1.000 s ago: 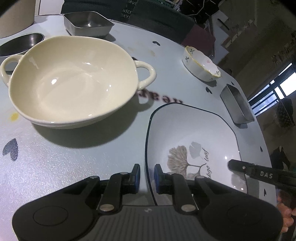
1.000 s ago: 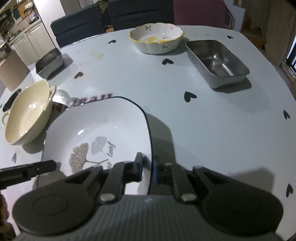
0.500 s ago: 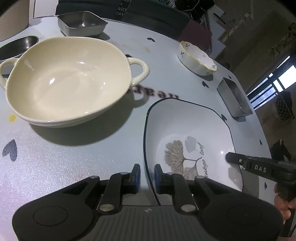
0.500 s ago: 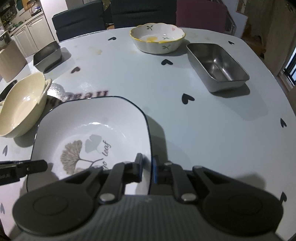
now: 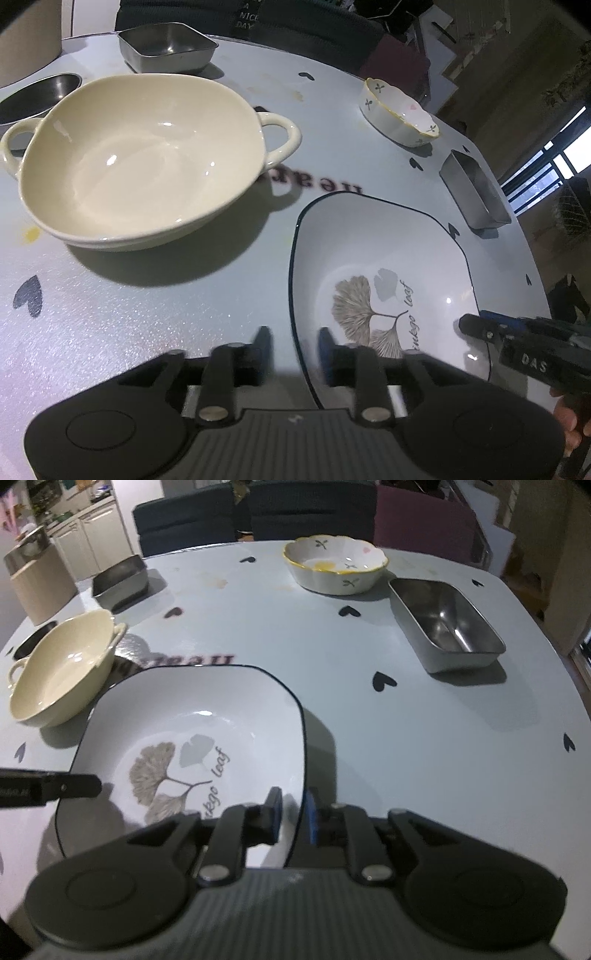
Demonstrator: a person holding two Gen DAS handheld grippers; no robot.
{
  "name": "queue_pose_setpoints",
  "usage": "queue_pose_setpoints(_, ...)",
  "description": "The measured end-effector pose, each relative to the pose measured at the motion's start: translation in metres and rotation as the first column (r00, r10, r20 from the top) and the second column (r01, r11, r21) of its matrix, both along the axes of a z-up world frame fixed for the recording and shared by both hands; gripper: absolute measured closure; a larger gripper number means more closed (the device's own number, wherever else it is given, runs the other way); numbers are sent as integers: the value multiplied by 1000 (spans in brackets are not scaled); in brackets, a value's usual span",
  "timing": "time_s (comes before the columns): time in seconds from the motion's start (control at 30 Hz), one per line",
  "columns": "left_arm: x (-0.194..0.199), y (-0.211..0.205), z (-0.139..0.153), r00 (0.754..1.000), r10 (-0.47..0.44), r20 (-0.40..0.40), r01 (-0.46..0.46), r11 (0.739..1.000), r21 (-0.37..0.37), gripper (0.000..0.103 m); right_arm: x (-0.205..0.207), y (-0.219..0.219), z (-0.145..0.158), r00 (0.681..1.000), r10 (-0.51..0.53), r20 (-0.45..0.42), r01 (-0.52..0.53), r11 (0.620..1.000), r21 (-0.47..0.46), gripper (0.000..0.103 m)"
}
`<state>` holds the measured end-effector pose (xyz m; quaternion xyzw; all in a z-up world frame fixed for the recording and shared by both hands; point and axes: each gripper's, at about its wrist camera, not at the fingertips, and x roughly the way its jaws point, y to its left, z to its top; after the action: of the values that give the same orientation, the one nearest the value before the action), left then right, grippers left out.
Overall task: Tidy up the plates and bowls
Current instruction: 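Lower the plate onto the table and open both grippers, then move both grippers to the cream bowl rim and close them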
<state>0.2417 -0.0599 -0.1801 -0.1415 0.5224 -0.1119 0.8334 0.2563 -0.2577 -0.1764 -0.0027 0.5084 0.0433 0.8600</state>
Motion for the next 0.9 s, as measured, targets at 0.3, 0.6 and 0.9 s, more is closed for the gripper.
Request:
queue_pose_setpoints(0.3,-17,-3,12,999,-18,48,16,999,35,5,-17,-11,8,999,0,46,-1,1000,3,22)
queue_pose_setpoints(0.6,-40,1,41,991,-41,123,34,998,59,0,-35,-23,29,990,-48,130,45,999,22,0)
queue_pose_setpoints(0.9,-60,21,82,973,-22,230,9,998,58,0,-52,-13,66,959,-32,282,36,999,-7,0)
